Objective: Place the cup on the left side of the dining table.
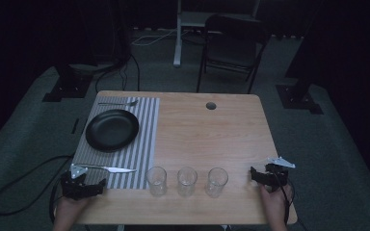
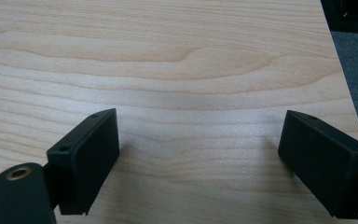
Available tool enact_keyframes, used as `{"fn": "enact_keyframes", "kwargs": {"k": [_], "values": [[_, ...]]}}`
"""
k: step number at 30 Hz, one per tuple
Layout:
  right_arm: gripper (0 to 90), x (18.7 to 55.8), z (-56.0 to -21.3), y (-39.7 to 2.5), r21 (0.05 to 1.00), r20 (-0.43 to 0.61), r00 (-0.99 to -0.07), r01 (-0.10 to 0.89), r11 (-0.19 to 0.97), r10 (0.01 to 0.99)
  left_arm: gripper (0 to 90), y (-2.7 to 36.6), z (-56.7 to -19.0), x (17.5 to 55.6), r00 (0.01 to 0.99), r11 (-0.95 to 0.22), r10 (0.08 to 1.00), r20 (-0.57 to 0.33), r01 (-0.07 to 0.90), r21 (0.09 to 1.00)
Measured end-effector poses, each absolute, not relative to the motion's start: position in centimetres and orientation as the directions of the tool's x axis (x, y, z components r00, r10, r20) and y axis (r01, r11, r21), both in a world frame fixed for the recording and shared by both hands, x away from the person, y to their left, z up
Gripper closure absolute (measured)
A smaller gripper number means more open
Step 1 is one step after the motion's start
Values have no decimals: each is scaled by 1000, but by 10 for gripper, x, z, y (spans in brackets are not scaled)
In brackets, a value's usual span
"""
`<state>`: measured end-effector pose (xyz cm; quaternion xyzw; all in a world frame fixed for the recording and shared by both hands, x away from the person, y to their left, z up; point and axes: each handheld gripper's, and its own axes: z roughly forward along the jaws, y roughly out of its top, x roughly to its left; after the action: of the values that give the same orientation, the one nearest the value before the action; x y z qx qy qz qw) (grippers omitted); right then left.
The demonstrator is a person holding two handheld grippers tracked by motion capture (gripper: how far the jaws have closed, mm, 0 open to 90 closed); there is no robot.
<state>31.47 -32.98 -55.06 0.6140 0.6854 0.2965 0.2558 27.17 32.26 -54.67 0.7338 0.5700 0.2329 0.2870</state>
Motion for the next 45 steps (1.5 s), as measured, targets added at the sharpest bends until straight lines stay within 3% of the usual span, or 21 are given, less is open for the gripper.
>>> {"fn": "enact_keyframes", "kwargs": {"k": [18, 32, 45], "values": [[119, 315, -551, -330, 720, 14, -115, 690, 70, 993, 42, 326, -546, 268, 265, -200, 964, 14, 690, 696], [119, 315, -551, -330, 721, 13, -115, 690, 70, 993, 43, 318, -542, 259, 397, -297, 918, 27, 639, 710], [119, 315, -551, -330, 720, 14, -115, 690, 70, 993, 57, 296, -535, 255, 539, -342, 842, -32, 579, 740]]}}
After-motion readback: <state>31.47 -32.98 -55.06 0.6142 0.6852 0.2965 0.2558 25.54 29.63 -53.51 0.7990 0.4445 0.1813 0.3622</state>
